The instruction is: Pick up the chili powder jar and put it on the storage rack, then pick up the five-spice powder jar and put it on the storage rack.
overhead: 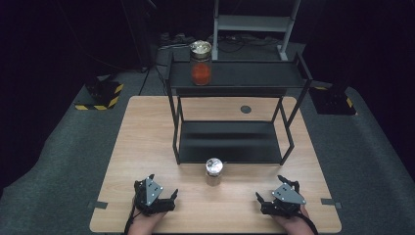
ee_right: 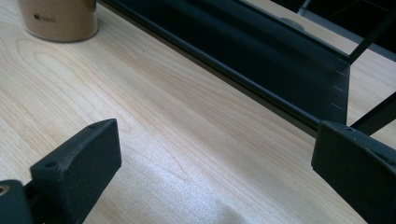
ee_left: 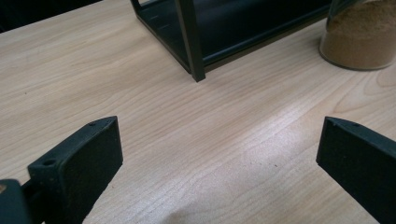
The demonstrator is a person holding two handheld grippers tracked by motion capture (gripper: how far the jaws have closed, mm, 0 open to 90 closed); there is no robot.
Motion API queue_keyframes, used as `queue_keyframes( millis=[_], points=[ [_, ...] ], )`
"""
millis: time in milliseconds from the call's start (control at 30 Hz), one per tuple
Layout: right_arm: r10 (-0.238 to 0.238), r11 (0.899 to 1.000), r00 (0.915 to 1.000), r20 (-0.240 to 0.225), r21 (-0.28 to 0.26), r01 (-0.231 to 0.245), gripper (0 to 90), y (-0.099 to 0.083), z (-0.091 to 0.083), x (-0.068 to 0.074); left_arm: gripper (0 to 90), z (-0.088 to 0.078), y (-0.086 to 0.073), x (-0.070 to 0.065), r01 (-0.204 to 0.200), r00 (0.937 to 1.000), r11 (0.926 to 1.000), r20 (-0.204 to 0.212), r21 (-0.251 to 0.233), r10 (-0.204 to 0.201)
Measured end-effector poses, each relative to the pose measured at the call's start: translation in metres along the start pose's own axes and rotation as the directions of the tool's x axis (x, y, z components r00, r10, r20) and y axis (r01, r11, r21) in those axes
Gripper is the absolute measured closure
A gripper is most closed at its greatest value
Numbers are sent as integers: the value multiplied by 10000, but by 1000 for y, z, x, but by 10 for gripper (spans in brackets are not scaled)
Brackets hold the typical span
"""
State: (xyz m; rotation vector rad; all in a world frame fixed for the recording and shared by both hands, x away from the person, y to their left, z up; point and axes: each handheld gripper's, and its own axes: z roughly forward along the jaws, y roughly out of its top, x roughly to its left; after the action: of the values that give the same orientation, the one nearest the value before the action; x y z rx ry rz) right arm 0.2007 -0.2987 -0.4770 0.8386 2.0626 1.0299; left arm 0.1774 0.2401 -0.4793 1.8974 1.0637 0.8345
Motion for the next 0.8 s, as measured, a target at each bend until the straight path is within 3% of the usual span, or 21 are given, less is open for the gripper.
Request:
queue_keyframes(
  millis=[300,633,800],
  points=[
    [537,9984,9984,-172,-160,-540,5,-2,-3,-7,7,0,0,0,-68,10000,10000,22,0,68],
    [410,9966,9987,-287,-705,-429,5,3,-15,-4,7,1,2,-6,-597,9982,9981,-7,123,597],
    [362,9932,9976,-590,-1084,-424,4,7,-17,-2,7,1,3,-5,-605,9982,9980,19,163,604]
  ],
)
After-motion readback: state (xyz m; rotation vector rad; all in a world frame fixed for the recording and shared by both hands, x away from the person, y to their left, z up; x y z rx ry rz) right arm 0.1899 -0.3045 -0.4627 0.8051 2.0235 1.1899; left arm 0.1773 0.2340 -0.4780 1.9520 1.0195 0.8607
